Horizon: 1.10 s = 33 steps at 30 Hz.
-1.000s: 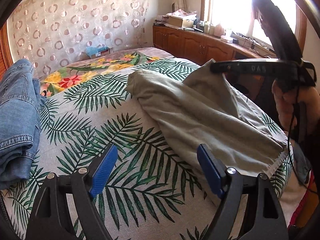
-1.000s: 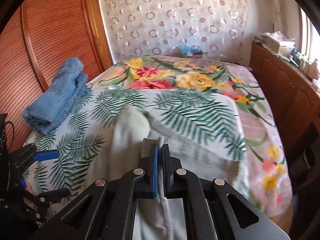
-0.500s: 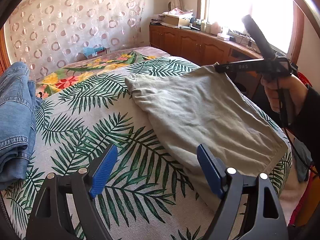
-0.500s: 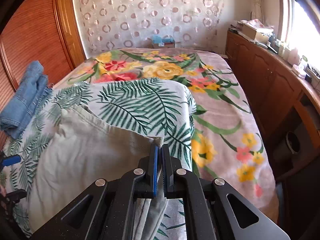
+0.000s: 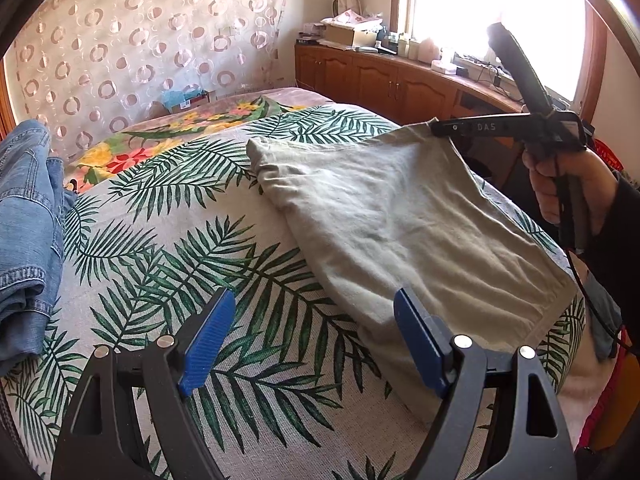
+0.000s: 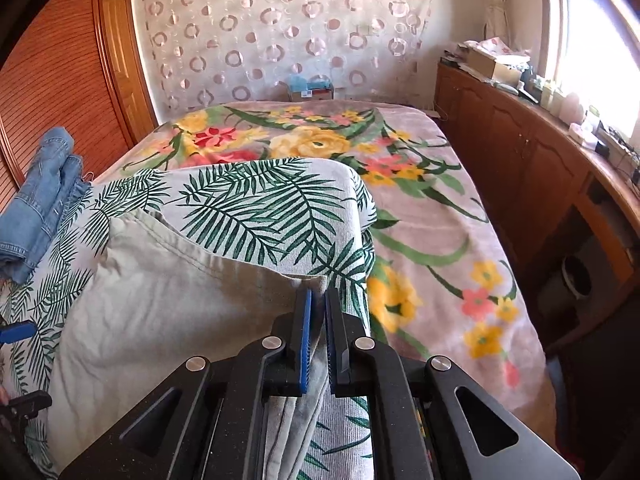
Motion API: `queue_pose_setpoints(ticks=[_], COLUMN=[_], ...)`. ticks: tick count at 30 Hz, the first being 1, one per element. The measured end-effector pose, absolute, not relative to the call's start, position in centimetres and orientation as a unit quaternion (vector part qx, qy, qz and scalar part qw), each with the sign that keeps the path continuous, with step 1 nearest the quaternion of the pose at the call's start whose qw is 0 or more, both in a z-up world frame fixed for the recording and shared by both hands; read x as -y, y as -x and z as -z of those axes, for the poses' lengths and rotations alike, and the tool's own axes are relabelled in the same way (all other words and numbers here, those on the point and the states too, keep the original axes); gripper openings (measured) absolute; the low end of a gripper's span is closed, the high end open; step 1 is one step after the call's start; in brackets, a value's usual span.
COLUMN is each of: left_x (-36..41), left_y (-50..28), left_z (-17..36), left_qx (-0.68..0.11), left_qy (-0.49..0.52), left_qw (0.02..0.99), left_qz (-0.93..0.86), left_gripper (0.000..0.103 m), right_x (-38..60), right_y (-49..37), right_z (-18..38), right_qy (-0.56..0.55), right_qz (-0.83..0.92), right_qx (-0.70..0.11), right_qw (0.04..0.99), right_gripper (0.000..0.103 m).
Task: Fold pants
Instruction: 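Grasp the shorts side with the right gripper and fold it over the other half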
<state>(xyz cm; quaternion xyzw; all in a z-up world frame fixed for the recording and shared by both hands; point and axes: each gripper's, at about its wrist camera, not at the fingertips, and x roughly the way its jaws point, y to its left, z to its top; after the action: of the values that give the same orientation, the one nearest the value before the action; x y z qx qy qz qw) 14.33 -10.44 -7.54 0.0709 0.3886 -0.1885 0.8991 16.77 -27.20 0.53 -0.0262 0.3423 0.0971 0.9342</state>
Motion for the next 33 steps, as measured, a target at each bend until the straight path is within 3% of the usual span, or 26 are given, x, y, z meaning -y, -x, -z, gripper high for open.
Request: queue_pose_setpoints(ticks=[16, 20, 33], left_x=[11.0, 11.1, 11.7], left_y=[-14.3, -14.4, -14.9], left_z=[8.2, 8.5, 9.5], left_qx=[-0.397, -0.401, -0.427], left_qy=[-0.077, -0.080, -0.089], left_qw=[0.894, 0.892, 0.879], left_qz=[0.192, 0.191, 0.193], left_gripper=[0.082, 0.082, 0.082], right_x=[27.4, 27.2, 26.8], right_y=[-15.3, -12.6, -9.9], right_z=[-0.5, -0.2, 2.9], right_qy=[0.026, 0.021, 0.052], right_qz=[-0.071, -0.101, -0.117], right_qx=[-0.340, -0.340, -0.375], right_qw=[0.938, 0.935, 0.918], right_gripper=[0.012, 0.021, 0.021])
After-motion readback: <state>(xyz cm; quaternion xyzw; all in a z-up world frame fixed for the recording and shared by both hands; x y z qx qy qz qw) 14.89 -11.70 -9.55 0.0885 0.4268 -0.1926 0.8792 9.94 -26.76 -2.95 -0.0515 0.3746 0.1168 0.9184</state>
